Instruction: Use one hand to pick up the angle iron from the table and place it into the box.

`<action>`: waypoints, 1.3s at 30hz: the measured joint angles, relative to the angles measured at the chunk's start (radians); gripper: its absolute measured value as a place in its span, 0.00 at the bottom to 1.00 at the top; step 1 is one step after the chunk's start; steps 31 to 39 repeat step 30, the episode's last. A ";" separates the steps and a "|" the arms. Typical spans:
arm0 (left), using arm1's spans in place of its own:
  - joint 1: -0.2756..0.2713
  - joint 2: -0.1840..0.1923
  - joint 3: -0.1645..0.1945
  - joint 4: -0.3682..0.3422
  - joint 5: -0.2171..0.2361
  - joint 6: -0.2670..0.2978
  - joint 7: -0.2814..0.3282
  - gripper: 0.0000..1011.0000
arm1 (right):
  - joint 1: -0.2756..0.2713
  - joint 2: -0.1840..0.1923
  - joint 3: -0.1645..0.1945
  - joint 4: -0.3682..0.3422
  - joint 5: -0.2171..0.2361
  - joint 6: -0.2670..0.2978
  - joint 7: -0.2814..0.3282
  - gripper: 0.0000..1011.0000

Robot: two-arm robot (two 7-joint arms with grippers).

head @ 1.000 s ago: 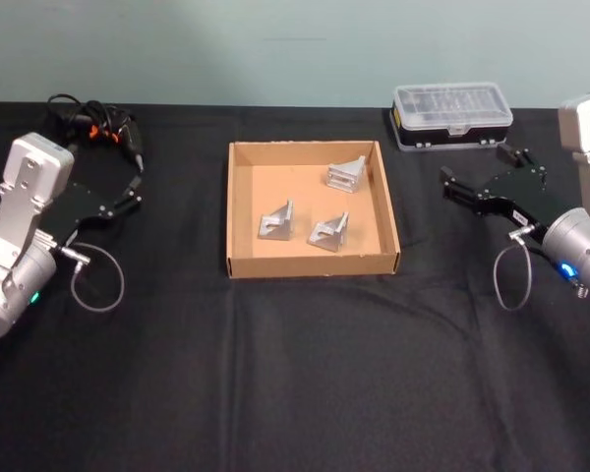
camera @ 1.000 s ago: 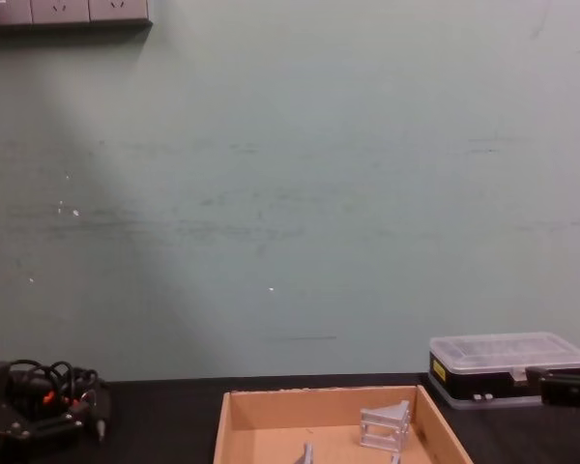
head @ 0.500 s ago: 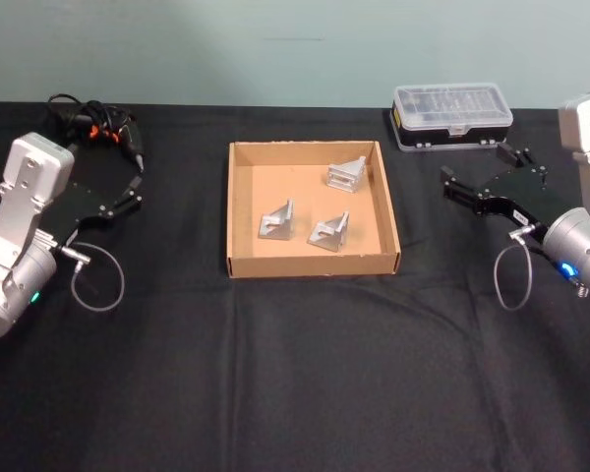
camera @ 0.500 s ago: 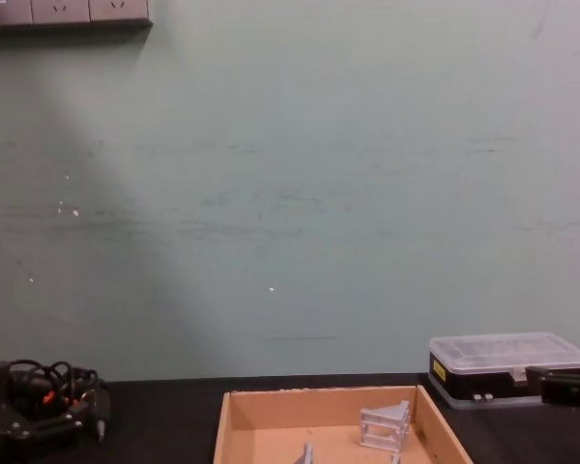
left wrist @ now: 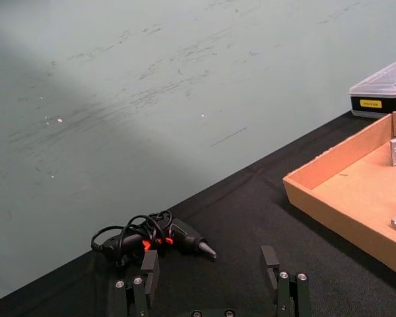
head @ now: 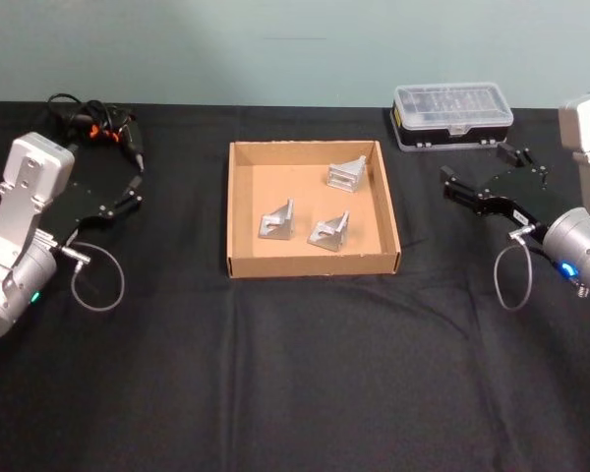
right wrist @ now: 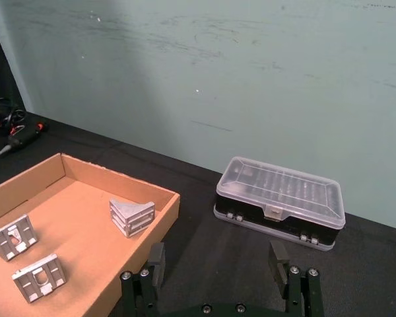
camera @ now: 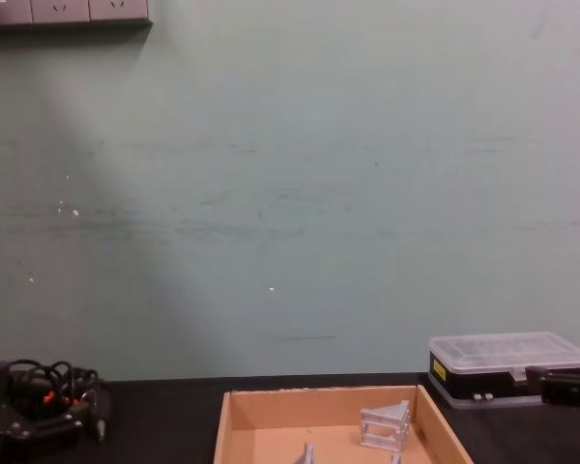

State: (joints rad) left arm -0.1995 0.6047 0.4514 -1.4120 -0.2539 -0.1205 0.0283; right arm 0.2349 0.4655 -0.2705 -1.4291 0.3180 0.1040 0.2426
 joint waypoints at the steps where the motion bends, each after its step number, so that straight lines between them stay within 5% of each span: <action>1: 0.000 0.000 0.000 0.000 0.000 0.000 0.000 0.99 | 0.000 0.000 0.000 0.000 0.000 0.000 0.000 0.99; 39: 0.000 0.000 0.000 0.000 0.000 0.000 0.000 0.99 | 0.000 0.000 0.000 0.000 0.000 0.000 0.000 0.99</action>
